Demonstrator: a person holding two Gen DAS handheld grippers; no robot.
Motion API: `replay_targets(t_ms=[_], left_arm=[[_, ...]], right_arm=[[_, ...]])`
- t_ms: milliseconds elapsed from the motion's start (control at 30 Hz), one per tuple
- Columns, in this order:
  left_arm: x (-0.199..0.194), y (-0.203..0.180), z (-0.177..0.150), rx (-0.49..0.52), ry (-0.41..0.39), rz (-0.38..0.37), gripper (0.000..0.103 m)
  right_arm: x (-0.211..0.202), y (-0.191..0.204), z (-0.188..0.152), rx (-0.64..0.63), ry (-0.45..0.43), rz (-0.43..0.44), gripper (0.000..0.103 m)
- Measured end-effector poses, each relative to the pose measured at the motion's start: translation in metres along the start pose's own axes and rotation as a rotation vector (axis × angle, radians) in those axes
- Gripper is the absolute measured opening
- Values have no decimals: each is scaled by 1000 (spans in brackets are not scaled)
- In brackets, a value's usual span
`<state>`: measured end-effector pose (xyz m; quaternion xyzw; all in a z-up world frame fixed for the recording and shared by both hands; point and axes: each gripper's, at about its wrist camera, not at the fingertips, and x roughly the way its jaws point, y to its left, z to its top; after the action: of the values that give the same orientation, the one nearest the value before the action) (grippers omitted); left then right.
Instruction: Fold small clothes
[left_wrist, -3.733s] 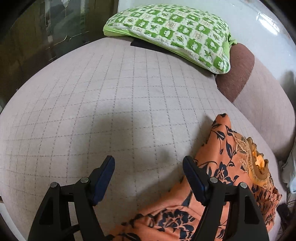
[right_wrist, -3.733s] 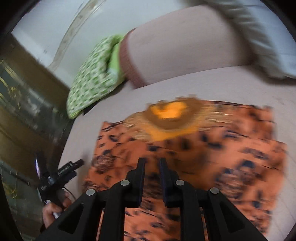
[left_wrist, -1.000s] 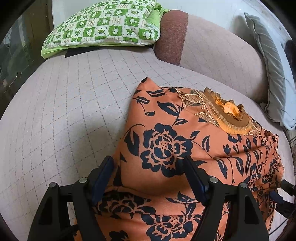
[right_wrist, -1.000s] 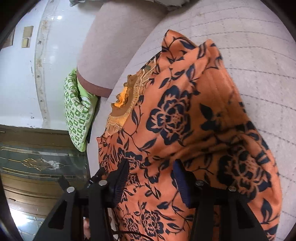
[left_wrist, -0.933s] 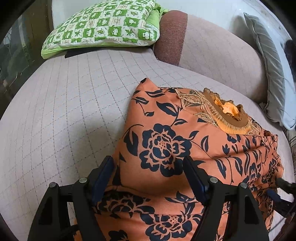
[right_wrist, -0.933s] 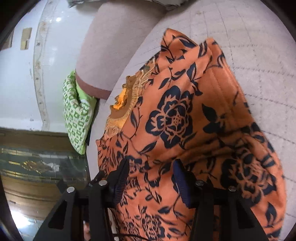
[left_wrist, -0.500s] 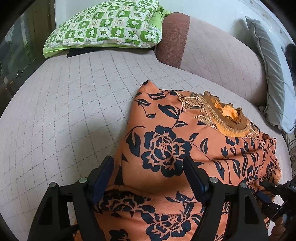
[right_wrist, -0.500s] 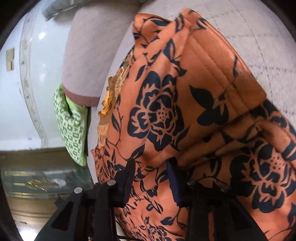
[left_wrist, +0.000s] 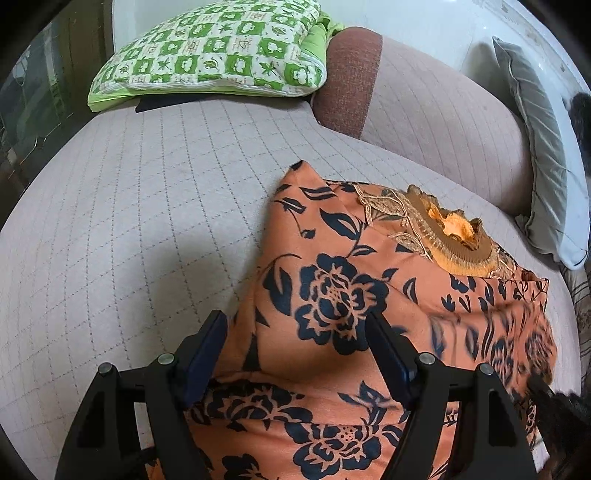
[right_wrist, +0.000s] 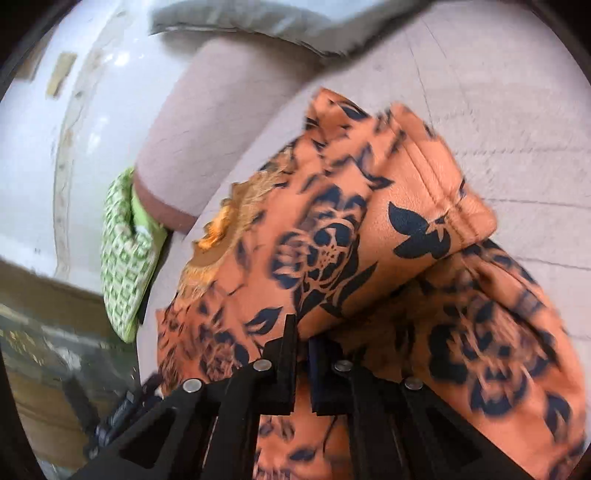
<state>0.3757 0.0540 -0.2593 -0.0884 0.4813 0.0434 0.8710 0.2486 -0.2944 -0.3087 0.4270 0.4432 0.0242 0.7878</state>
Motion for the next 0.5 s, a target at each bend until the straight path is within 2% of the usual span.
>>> replay_targets(t_ms=[67,133,167,200,300,367,433,500], left_arm=[[-2,1,2,-4,-10,6,77],[0,1,2,-10,-5,1,77],[3,-1,1,-5,5,-2,77],[7,-3,0,6,18,-1,77],[16,-8,-4,38,49,24,77],[16,-6,-2,28,49,23,77],[16,-5,-2,27,46,23,77],[21,-3,-1,35,62,60,77]], right_arm=[[-17,8,-7,-54,-19,-29,5],[-15,6,-8,-75,-25,-80,5],[-6,2,-8,-80,9,-107,5],[9,-4,-8,-85,82,-143,6],[11,-20,0,29,140,-73,10],[3,-16,14,2,213,-49,10],[-4,-13,23,-43,272,-61,10],[-9,-12,30,-84,345,-74,10]])
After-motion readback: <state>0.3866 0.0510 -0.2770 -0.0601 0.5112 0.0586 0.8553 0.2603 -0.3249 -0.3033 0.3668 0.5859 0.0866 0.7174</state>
